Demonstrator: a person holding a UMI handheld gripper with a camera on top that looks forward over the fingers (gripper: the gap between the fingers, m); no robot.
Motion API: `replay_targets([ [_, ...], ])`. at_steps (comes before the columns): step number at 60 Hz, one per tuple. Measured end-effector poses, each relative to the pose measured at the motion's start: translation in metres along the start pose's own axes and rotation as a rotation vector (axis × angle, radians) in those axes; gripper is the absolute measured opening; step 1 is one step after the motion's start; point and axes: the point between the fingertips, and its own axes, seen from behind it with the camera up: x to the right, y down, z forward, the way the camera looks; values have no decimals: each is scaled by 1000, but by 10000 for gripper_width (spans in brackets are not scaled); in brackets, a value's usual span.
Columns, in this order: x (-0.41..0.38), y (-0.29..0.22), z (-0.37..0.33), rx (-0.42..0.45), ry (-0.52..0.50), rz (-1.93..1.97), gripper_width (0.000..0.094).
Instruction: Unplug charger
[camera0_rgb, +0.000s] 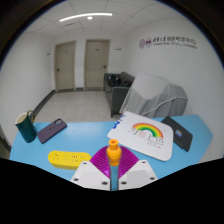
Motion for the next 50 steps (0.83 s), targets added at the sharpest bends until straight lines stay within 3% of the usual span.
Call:
replay_targets([
  [4,-4,39,15,-98,-29,20,67],
  [11,-1,79,32,-184,-56,-1,75],
  [20,-3,88,48,-194,-81,-31,142],
  [26,-7,89,46,-213,-139,-43,258],
  [28,-10,86,44,-205,-164,-24,336],
  [36,-5,77,19,-152,-243,27,817],
  [38,-4,74,10,-137,-271,37,849],
  [50,25,66,-63,-49,-374,44,838],
])
